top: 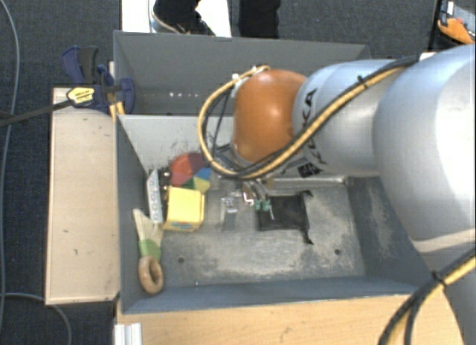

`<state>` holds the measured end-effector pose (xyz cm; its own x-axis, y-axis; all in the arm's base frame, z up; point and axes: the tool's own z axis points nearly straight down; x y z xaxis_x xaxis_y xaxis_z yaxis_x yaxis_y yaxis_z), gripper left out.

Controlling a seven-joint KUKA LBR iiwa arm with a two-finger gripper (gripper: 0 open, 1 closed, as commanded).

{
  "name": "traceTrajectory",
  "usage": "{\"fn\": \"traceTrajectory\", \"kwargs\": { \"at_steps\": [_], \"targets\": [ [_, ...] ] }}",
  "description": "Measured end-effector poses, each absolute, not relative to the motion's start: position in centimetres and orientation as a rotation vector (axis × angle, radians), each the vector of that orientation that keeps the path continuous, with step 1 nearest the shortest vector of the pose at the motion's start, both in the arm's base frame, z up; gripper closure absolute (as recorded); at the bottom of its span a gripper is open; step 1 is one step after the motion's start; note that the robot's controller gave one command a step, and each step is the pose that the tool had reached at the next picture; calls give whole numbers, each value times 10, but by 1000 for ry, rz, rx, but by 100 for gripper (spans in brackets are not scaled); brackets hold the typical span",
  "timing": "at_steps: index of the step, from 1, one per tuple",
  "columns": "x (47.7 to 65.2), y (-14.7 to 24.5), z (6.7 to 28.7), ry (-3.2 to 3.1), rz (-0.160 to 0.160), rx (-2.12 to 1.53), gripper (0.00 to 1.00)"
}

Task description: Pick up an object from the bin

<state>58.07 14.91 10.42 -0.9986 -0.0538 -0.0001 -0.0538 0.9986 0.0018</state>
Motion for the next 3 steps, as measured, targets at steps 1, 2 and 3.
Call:
{"fn": "traceTrajectory", "kwargs": {
  "at_steps": [1, 2, 3],
  "targets": [
    [588, 171, 105, 3126, -2, -237, 0],
    [583, 213, 69, 3103, 5, -485, 0],
    [592, 216, 70, 3101, -9, -500, 100]
  ]
}}
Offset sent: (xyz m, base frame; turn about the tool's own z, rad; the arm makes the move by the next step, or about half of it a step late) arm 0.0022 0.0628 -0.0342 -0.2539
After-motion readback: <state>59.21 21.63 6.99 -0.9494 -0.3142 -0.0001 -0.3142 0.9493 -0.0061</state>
